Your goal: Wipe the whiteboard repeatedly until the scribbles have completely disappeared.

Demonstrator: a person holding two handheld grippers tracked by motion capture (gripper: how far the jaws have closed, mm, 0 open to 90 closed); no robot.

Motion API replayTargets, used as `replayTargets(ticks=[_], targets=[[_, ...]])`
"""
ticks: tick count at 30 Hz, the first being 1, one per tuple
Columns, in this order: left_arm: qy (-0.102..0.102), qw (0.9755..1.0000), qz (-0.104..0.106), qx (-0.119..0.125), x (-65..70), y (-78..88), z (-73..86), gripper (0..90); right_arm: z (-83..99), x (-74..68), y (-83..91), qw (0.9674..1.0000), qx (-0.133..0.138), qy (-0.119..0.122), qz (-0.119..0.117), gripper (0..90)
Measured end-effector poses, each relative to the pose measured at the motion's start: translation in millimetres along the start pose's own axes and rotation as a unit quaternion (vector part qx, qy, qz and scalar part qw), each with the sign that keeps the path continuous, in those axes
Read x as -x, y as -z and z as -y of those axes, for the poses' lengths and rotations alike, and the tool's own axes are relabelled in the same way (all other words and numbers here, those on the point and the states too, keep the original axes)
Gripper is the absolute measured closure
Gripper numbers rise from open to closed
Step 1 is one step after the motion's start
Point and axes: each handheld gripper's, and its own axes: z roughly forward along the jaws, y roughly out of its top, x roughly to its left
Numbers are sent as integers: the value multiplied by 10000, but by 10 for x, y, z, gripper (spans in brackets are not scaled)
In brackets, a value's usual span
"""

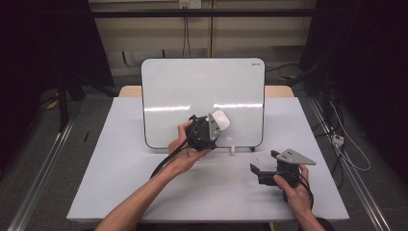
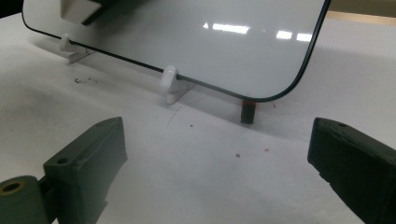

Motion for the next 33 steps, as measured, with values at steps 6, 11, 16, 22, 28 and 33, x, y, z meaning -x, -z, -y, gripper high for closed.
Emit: replayTargets(ticks=[6,11,16,22,28,33], targets=[[439,9989,-100,144,-255,131,27,312,-12,3,9,9999,105,-24,-1,43],[699,9973,-143,186,-336,198,101,312,-13,-10,-7,10000,96,-4,-18,47],[898,9956,-213,139,-368,270,192,312,-6,0,14,10000,86,-10,4,43],[1242,9919,-228,135,-455,354,339,311,-4,-10,15,10000,66,25,8,43],[1313,9907,-290,190,-550,470,367,311,4,-11,25,10000,81,8,17,43],[1377,9895,-350,272,-603,573,390,311,-4,-21,18,10000,97,8,21,43]])
